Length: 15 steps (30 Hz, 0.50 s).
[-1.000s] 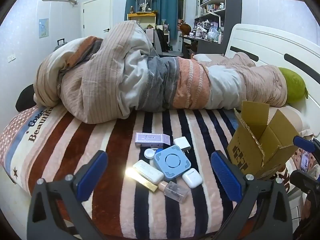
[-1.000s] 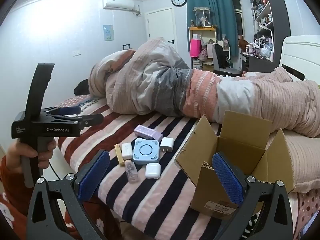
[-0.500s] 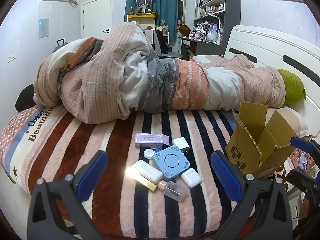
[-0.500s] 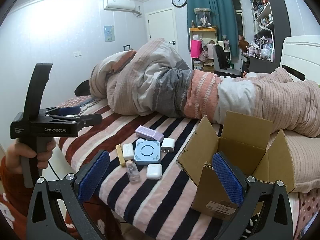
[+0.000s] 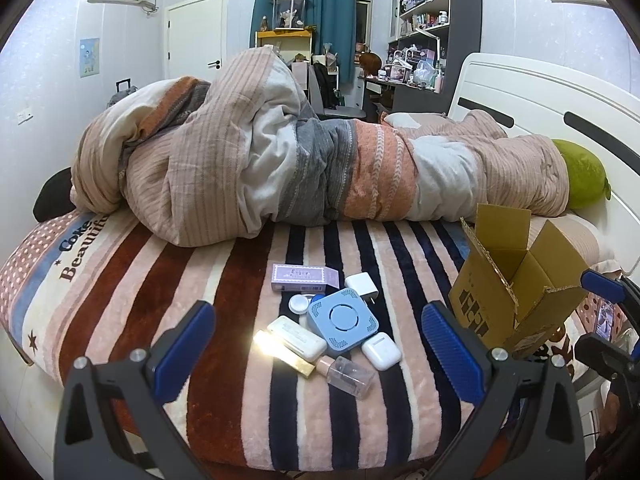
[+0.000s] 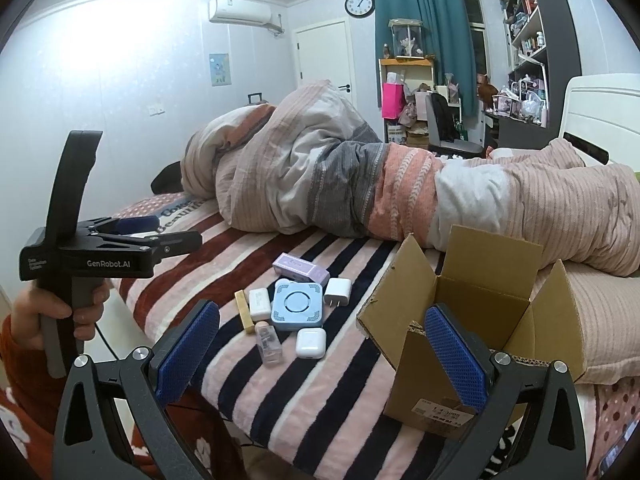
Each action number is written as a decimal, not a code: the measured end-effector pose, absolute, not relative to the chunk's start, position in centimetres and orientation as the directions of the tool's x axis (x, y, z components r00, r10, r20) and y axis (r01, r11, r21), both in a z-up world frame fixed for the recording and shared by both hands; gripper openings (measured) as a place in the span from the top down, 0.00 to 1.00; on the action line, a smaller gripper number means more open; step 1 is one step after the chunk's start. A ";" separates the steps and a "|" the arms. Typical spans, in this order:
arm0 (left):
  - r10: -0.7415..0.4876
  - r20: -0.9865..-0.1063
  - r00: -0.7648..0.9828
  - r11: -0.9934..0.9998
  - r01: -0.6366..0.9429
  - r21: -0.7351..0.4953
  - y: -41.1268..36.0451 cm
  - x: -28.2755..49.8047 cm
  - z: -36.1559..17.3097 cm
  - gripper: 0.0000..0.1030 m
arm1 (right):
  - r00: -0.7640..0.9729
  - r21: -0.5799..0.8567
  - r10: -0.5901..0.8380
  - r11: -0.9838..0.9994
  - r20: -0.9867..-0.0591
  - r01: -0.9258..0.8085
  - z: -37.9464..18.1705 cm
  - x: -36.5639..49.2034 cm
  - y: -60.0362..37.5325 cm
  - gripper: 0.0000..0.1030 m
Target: Organize rigid objects
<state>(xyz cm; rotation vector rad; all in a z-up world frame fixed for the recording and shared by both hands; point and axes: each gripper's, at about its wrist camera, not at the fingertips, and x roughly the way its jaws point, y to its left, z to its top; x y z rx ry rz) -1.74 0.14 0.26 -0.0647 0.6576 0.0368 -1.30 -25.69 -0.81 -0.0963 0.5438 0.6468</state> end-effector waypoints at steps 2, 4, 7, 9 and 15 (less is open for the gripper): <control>0.012 -0.612 0.790 0.997 -0.054 -0.050 0.3 -1.9 0.2 0.00 | 0.664 0.081 0.547 0.798 -0.510 -0.597 -0.7 -1.3 -25.7 0.00; 0.014 -0.614 0.789 0.997 -0.054 -0.047 0.2 -2.0 0.2 0.00 | 0.663 0.082 0.549 0.798 -0.509 -0.597 -0.8 -1.3 -25.7 0.00; 0.006 -0.614 0.789 0.997 -0.049 -0.054 0.2 -2.1 0.2 0.00 | 0.666 0.080 0.546 0.800 -0.508 -0.595 -0.8 -1.4 -25.7 0.00; 0.007 -0.614 0.789 0.997 -0.049 -0.052 0.1 -2.2 0.2 0.00 | 0.666 0.083 0.548 0.799 -0.505 -0.595 -0.7 -1.5 -25.8 0.00; 0.007 -0.613 0.790 0.998 -0.048 -0.051 -0.1 -2.2 0.2 0.00 | 0.665 0.082 0.548 0.799 -0.507 -0.596 -0.6 -1.6 -25.7 0.00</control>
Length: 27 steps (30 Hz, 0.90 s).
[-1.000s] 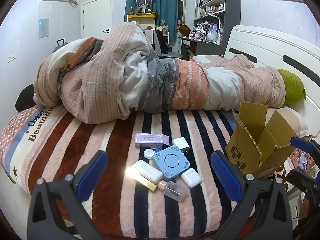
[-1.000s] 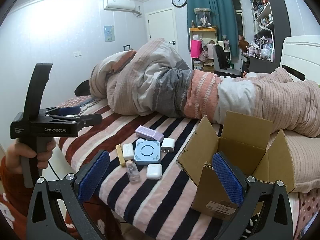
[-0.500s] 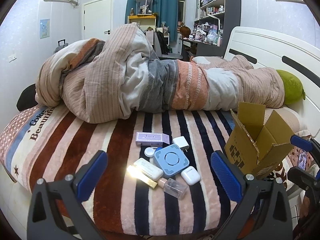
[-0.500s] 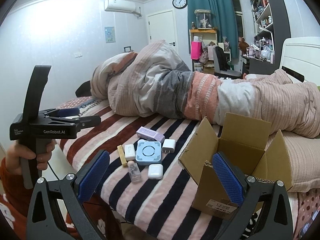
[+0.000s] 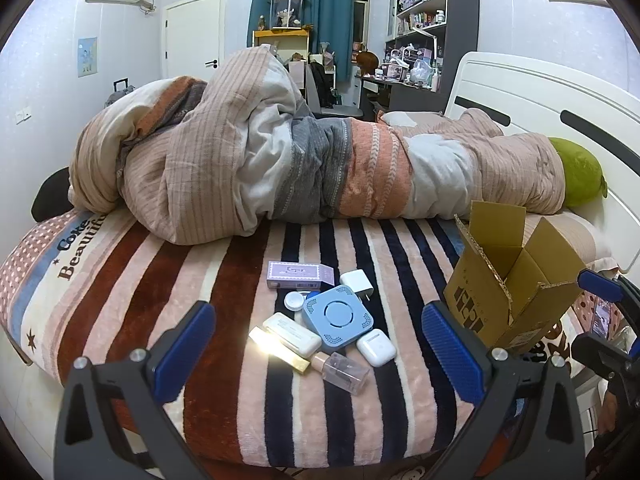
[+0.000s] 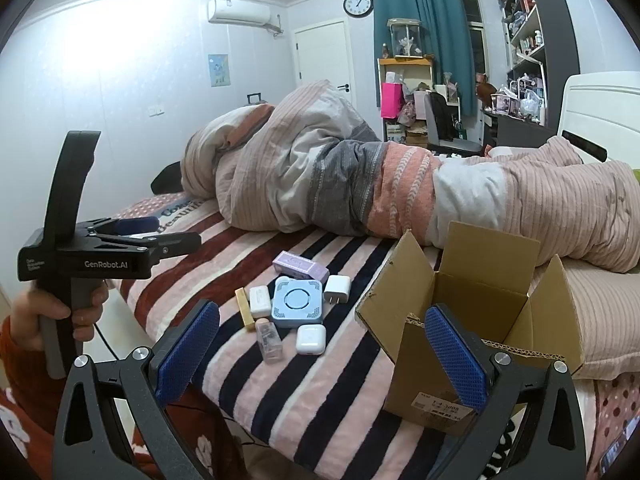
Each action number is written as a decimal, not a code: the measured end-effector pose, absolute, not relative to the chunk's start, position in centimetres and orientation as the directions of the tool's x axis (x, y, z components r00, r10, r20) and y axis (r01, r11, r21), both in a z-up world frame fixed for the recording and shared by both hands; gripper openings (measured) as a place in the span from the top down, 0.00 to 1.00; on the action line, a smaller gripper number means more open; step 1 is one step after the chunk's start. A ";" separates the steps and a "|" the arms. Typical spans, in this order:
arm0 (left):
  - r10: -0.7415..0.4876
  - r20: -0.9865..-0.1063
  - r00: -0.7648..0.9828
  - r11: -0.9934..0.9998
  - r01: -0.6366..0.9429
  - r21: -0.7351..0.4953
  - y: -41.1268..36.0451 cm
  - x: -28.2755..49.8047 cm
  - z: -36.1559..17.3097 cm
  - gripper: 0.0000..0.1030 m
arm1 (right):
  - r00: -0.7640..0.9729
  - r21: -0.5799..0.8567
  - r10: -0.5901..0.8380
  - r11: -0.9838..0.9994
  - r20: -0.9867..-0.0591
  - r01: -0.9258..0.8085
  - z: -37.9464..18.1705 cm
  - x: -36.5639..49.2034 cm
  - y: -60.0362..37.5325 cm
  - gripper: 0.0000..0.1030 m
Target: Organize rigid objects
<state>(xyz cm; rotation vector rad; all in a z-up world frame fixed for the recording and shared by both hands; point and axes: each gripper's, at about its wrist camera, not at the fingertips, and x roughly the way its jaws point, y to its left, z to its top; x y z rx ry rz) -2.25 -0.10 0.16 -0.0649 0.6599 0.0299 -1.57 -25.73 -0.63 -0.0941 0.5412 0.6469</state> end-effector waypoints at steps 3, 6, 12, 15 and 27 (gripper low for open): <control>0.011 -0.616 0.788 0.998 -0.051 -0.047 -0.2 -2.2 0.2 0.00 | 0.659 0.092 0.557 0.794 -0.505 -0.600 -0.7 -1.7 -25.8 0.00; 0.012 -0.616 0.788 0.998 -0.052 -0.047 -0.2 -2.2 0.1 0.00 | 0.652 0.104 0.568 0.788 -0.502 -0.606 -0.8 -1.9 -26.0 0.00; 0.019 -0.618 0.786 0.997 -0.061 -0.046 0.1 -2.0 0.0 0.00 | 0.634 0.120 0.582 0.778 -0.509 -0.617 -0.8 -1.8 -25.8 0.00; 0.016 -0.621 0.783 0.997 -0.059 -0.050 0.2 -1.8 -0.1 0.00 | 0.622 0.137 0.592 0.772 -0.513 -0.621 -0.9 -1.6 -25.8 0.00; 0.005 -0.631 0.776 0.997 -0.050 -0.053 0.0 -0.5 -0.8 0.00 | 0.575 0.163 0.620 0.743 -0.535 -0.649 0.1 0.6 -26.8 0.00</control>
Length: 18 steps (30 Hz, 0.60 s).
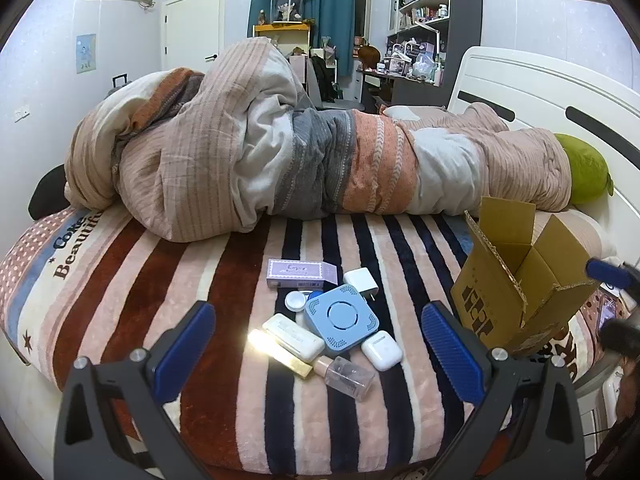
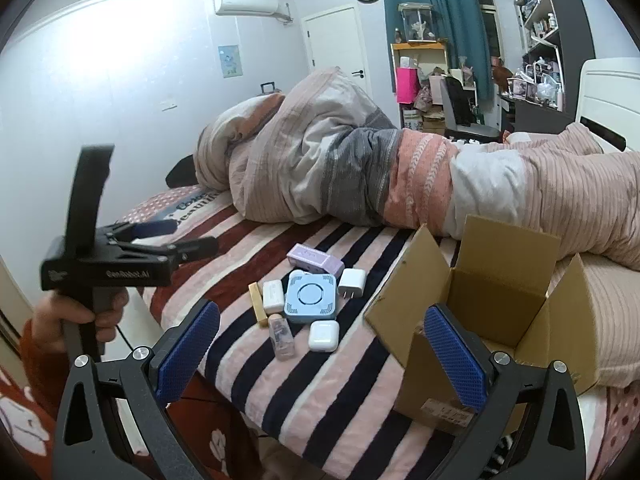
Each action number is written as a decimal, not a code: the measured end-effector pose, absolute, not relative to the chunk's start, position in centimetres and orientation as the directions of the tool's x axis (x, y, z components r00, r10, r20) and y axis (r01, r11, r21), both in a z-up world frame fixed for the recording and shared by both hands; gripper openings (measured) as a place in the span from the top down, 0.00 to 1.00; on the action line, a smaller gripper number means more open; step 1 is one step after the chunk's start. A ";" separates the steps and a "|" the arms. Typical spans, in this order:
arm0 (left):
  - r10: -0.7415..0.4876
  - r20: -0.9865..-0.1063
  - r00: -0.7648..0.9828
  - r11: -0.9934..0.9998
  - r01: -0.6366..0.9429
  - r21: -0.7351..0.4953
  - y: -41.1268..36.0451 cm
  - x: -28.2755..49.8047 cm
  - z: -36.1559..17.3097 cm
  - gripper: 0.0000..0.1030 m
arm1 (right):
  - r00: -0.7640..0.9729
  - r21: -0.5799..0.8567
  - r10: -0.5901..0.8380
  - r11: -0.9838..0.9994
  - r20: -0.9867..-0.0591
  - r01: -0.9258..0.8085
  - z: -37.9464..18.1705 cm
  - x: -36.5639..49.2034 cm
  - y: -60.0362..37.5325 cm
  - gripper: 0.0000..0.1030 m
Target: Organize rigid objects
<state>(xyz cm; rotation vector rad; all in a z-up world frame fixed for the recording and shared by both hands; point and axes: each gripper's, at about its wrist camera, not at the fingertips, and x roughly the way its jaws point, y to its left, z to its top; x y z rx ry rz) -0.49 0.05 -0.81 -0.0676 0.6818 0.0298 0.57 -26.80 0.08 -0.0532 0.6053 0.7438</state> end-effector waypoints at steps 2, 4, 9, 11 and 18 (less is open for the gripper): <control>-0.005 -0.628 0.778 0.997 -0.042 -0.060 0.0 -0.2 -0.8 0.00 | 0.547 0.198 0.649 0.721 -0.528 -0.664 0.7 1.0 -27.5 0.00; -0.010 -0.625 0.781 0.997 -0.036 -0.061 0.0 0.1 -0.7 0.00 | 0.516 0.234 0.680 0.695 -0.521 -0.680 1.4 1.5 -28.3 0.00; -0.051 -0.620 0.783 0.997 0.004 -0.076 0.0 0.8 -0.9 0.00 | 0.553 0.222 0.638 0.738 -0.536 -0.637 2.7 3.2 -31.1 0.00; -0.078 -0.619 0.782 0.995 0.019 -0.101 0.4 1.1 -1.3 0.00 | 0.605 0.186 0.564 0.799 -0.561 -0.572 2.8 4.7 -33.0 0.02; -0.053 -0.677 0.734 0.991 -0.047 -0.128 2.9 3.2 -5.5 0.01 | 0.611 0.097 0.306 0.931 -0.730 -0.351 -0.9 12.1 -38.7 0.18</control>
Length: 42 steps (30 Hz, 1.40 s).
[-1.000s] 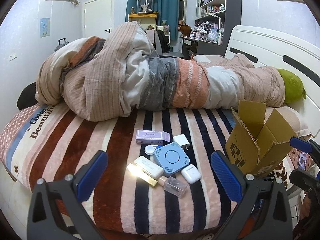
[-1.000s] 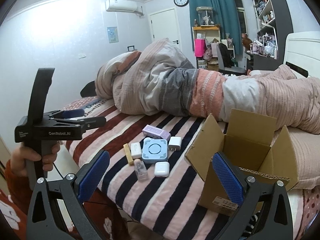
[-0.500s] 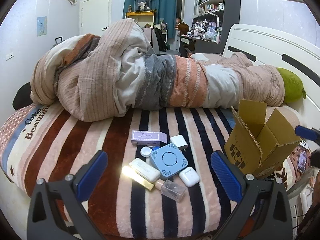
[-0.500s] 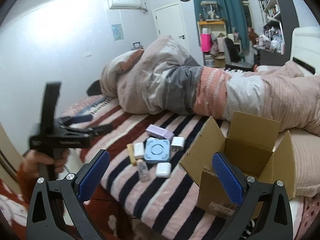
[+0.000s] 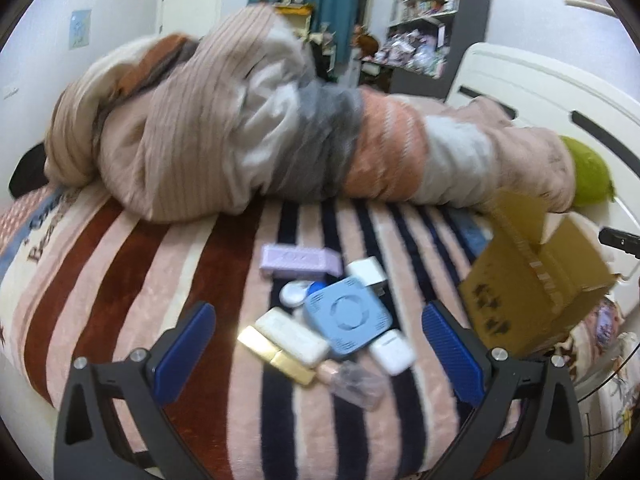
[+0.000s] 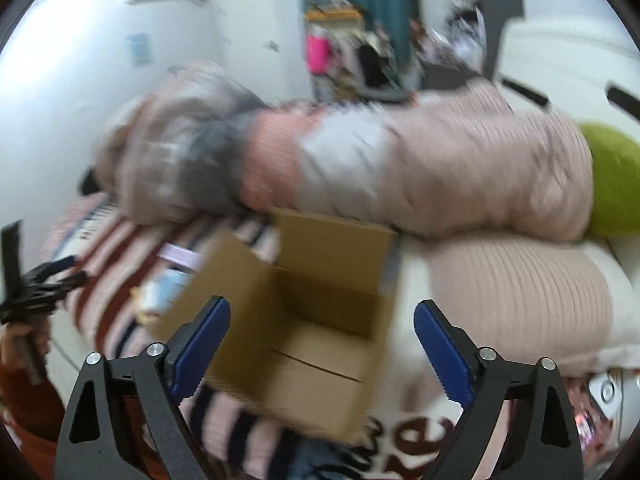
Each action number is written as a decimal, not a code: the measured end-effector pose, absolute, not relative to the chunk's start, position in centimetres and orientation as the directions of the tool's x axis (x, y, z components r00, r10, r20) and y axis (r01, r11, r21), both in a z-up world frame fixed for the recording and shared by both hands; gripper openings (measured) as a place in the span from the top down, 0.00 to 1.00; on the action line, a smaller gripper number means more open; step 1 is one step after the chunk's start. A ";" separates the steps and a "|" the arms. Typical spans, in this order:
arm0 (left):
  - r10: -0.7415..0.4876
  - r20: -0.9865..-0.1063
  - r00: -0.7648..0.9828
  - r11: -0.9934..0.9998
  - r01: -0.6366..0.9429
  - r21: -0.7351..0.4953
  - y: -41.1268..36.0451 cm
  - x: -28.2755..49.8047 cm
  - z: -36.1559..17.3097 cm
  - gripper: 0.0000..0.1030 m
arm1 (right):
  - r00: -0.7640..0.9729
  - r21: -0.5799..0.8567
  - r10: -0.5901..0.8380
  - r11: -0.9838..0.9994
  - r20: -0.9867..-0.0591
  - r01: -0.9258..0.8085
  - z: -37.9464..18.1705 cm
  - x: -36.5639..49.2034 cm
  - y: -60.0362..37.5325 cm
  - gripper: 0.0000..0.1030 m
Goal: Organize rigid objects
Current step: 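Clamp the cardboard box flap with the right tool while the left tool approaches the items, then grasp the gold bar with the left tool and lift it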
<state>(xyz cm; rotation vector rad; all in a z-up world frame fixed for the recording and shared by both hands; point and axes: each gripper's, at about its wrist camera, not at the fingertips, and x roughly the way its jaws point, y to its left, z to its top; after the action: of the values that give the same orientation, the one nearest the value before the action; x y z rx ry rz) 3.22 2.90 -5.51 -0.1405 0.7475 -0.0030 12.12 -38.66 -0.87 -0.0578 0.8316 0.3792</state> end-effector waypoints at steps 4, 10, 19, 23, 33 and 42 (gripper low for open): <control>-0.060 -0.735 0.675 0.982 -0.091 -0.164 4.9 4.4 -9.7 0.01 | 0.516 0.115 0.264 0.946 -0.815 -0.302 -4.8 15.5 -39.7 0.42; -0.092 -0.804 0.587 0.968 -0.139 -0.211 6.6 5.2 -15.7 0.01 | 0.491 0.135 0.259 0.953 -0.832 -0.273 -6.5 16.9 -40.4 0.88; -0.026 -0.821 0.570 0.966 -0.198 -0.168 6.4 5.7 -18.9 0.09 | 0.499 0.131 0.261 0.951 -0.827 -0.280 -6.8 16.7 -39.8 0.90; -0.028 -0.812 0.583 0.967 -0.190 -0.170 6.0 6.2 -18.8 0.11 | 0.498 0.133 0.261 0.951 -0.827 -0.278 -6.8 16.8 -39.7 0.90; 0.006 -0.800 0.600 0.982 -0.156 -0.109 6.0 6.1 -18.4 0.46 | 0.499 0.135 0.264 0.951 -0.825 -0.279 -6.8 16.7 -39.8 0.90; -0.106 -0.805 0.583 0.961 -0.148 -0.233 7.9 5.5 -18.6 0.46 | 0.504 0.135 0.268 0.949 -0.821 -0.284 -6.7 16.4 -39.7 0.90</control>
<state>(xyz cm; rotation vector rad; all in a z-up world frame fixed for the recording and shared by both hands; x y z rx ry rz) 5.54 7.87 -18.63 -0.2893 0.9515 0.0249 16.41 -39.71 -6.75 -0.0177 0.9885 0.3330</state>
